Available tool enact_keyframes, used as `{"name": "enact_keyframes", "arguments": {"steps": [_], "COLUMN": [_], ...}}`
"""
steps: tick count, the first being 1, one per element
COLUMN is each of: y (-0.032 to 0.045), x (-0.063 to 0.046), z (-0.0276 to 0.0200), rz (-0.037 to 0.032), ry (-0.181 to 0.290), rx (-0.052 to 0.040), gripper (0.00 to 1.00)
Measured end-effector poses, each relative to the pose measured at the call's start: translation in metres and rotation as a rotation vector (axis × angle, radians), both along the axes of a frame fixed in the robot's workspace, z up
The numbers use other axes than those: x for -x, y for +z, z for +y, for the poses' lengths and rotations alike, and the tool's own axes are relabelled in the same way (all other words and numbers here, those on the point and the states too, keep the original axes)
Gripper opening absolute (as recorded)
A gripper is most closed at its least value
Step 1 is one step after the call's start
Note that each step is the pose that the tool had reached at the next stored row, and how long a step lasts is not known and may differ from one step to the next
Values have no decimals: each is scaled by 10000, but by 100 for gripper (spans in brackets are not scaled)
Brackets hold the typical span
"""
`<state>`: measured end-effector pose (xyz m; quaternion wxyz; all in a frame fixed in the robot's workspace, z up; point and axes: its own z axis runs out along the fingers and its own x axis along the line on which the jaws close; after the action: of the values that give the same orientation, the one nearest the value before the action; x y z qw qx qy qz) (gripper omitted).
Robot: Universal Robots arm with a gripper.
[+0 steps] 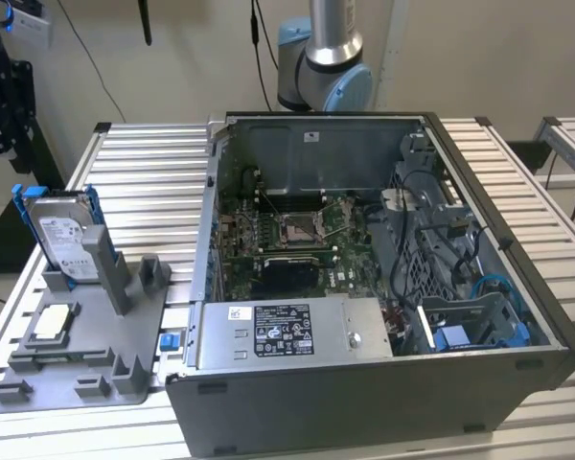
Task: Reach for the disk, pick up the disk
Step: 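Pick up the disk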
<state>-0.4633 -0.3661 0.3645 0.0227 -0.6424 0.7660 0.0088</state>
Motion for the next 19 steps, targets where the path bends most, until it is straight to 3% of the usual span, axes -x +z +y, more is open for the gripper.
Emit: {"name": "enact_keyframes", "arguments": {"steps": [3, 11, 19], "y": [-21, -109, -254], "x": [0, 1, 0], "z": [0, 0, -9], "rz": [27, 30, 31], "ry": [143, 1379, 1474], "rx": [-1, 1, 1], "gripper": [100, 100, 100]}}
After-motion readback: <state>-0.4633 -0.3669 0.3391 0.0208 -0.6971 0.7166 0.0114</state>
